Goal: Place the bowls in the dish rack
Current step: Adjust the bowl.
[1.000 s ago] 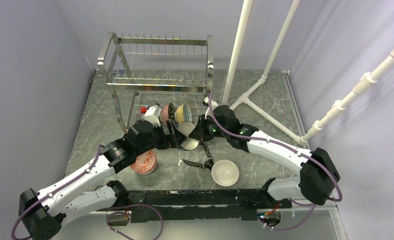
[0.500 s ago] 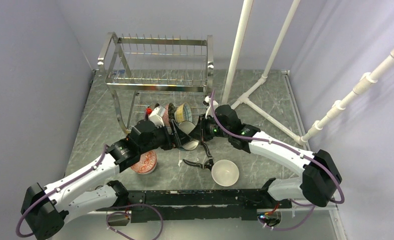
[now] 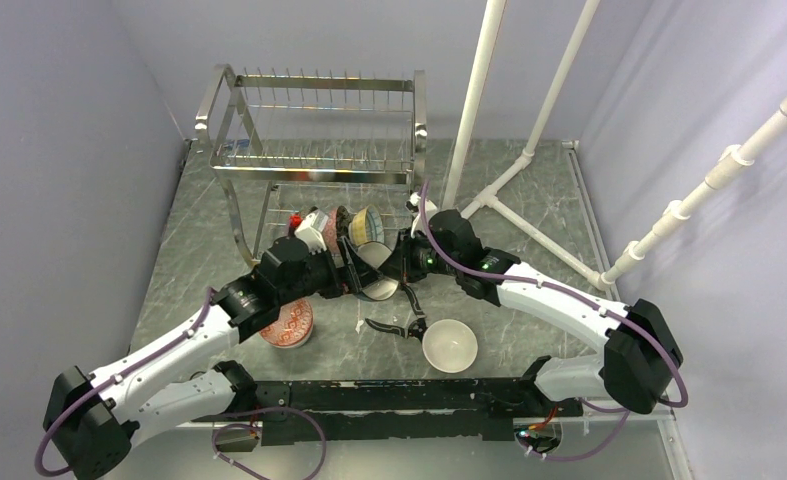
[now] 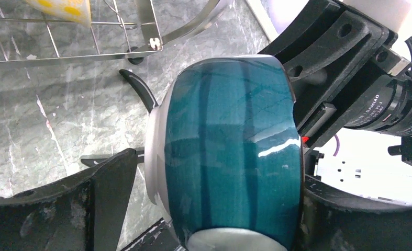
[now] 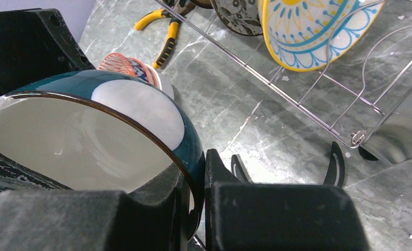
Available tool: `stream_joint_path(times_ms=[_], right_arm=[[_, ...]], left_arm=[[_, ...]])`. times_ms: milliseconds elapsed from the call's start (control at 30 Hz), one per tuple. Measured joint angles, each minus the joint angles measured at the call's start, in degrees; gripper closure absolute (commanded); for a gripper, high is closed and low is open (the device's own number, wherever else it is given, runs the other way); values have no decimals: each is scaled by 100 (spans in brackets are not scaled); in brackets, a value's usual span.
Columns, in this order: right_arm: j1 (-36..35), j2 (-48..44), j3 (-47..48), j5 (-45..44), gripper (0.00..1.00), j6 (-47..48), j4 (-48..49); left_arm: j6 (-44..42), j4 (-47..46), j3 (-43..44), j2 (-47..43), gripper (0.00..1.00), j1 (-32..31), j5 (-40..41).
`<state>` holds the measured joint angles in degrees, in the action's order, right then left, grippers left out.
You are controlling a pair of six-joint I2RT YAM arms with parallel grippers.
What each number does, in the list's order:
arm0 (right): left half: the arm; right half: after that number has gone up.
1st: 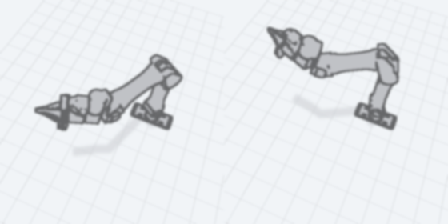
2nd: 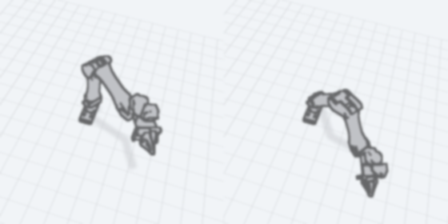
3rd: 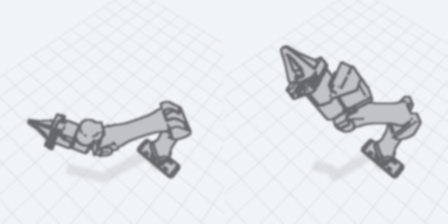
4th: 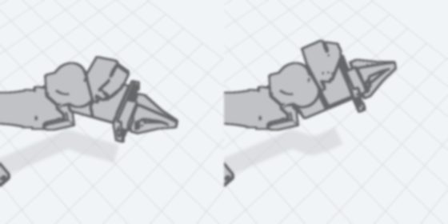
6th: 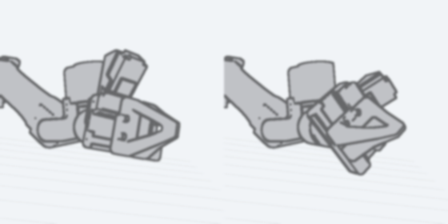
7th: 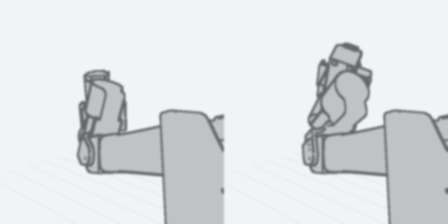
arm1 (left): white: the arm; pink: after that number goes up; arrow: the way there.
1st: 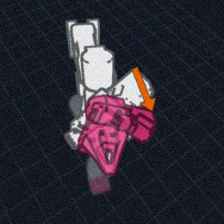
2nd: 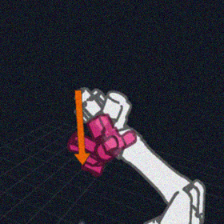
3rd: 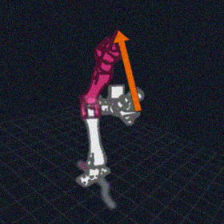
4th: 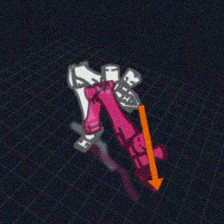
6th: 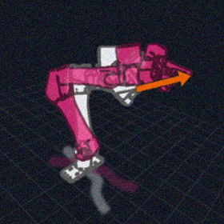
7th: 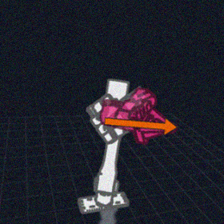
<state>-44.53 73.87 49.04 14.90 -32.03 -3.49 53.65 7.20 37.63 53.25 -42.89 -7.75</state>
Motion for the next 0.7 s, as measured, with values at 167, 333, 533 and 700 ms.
stream_joint_path(times_ms=[167,333,533,700], right_arm=[[20,0,0,-111,100,39,-48],[35,0,0,-116,100,42,-50],[52,4,2,-122,100,39,-37],[70,4,0,-153,100,39,-59]], left_arm=[[-20,101,0,-33,20,57,-17],[-35,83,0,-199,29,107,-125],[-39,13,0,-262,41,188,-214],[-44,-90,0,-144,29,251,-352]])
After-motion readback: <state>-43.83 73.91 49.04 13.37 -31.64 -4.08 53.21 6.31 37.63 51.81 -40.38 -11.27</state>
